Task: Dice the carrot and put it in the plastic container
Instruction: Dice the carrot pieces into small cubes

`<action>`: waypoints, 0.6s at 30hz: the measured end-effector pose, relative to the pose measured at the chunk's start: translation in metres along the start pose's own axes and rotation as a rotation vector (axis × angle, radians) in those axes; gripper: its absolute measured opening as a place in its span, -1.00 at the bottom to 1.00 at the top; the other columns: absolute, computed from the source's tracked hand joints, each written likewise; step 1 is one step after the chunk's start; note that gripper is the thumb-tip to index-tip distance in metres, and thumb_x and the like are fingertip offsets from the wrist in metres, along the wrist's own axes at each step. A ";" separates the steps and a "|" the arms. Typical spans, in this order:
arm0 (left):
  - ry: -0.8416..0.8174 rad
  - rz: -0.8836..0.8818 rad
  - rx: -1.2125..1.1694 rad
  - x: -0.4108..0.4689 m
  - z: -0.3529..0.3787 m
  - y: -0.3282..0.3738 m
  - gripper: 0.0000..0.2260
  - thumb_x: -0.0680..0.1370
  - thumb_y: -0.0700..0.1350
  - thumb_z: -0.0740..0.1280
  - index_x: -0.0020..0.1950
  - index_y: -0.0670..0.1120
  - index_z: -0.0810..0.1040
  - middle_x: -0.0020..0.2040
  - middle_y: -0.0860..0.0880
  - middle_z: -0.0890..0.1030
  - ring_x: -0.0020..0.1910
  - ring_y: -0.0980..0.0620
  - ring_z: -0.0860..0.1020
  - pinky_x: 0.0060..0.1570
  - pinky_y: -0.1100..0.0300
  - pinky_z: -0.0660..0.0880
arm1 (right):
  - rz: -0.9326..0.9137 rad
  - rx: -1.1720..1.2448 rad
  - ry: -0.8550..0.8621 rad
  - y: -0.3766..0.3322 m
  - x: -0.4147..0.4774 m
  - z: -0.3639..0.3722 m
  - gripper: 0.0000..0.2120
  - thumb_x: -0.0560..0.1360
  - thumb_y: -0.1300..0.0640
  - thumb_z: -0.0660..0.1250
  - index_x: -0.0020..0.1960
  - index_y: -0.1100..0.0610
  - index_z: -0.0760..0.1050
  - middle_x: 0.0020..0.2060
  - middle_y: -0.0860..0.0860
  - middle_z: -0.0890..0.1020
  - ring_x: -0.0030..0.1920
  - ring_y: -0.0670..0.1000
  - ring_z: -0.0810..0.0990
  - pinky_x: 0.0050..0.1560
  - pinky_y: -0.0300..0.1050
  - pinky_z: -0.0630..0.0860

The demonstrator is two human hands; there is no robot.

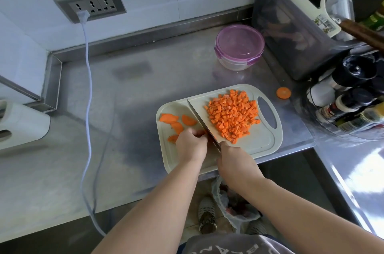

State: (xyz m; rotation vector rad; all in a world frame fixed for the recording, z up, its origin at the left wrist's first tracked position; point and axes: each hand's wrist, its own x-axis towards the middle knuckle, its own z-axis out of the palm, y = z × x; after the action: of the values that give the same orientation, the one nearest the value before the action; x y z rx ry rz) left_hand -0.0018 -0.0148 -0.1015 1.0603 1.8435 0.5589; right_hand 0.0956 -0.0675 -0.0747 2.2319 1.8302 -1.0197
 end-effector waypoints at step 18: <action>0.251 0.092 -0.330 0.017 -0.055 0.006 -0.86 0.46 -0.23 0.25 -0.05 -0.09 0.57 -0.12 -0.07 0.66 -0.20 -0.10 0.63 -0.04 -0.10 0.59 | -0.403 -0.174 0.337 0.044 -0.014 -0.024 -0.71 0.61 0.07 0.13 0.31 0.06 0.40 -0.15 0.00 0.60 -0.22 0.15 0.59 -0.22 0.03 0.54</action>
State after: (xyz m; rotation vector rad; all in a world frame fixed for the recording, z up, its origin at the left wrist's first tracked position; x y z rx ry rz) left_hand -0.0512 0.0053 -0.0788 0.8844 1.8381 1.0520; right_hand 0.1451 -0.0805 -0.0634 2.0768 2.4737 -0.5101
